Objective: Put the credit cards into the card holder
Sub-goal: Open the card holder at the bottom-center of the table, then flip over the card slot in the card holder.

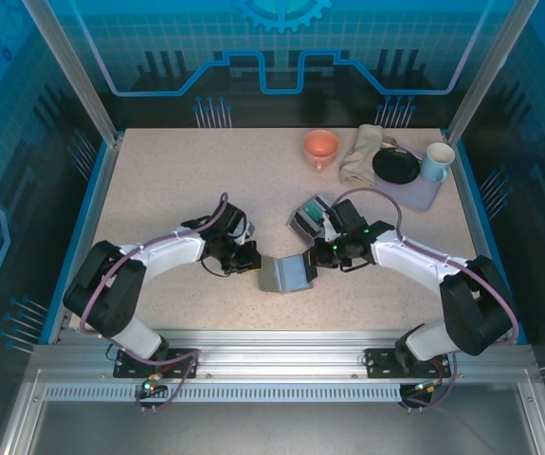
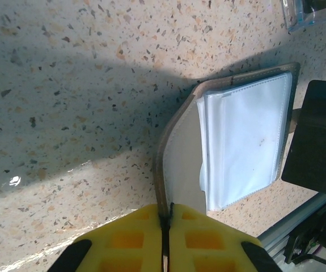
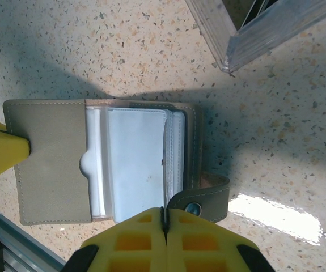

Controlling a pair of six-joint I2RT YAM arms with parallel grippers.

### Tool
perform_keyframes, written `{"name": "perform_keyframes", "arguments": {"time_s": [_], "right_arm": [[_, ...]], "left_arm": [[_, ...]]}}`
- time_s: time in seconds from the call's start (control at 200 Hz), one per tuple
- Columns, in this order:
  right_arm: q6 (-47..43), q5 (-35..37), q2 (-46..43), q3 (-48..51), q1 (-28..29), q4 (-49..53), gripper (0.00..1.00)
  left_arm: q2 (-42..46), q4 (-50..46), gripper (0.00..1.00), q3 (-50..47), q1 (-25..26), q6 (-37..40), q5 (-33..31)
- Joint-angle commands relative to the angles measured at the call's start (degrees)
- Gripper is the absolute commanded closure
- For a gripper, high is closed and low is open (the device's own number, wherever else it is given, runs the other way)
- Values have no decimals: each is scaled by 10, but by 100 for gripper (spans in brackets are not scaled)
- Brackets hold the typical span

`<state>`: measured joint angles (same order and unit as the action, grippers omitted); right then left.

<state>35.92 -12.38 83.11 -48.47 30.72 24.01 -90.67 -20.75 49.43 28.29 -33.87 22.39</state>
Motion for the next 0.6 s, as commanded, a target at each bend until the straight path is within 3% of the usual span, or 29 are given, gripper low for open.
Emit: {"name": "perform_keyframes", "arguments": {"time_s": [0.0,0.145,0.595], "right_arm": [[-8,2,12,1,-2,0,98],[-10,11,22,0,-2,8,98],[27,-73,20,16,-7,-60,98]], "left_arm": [[-9,-17,92,17,2,17,15],[-13,-14,92,16,2,16,20],[-23,-10,92,18,3,17,23]]}}
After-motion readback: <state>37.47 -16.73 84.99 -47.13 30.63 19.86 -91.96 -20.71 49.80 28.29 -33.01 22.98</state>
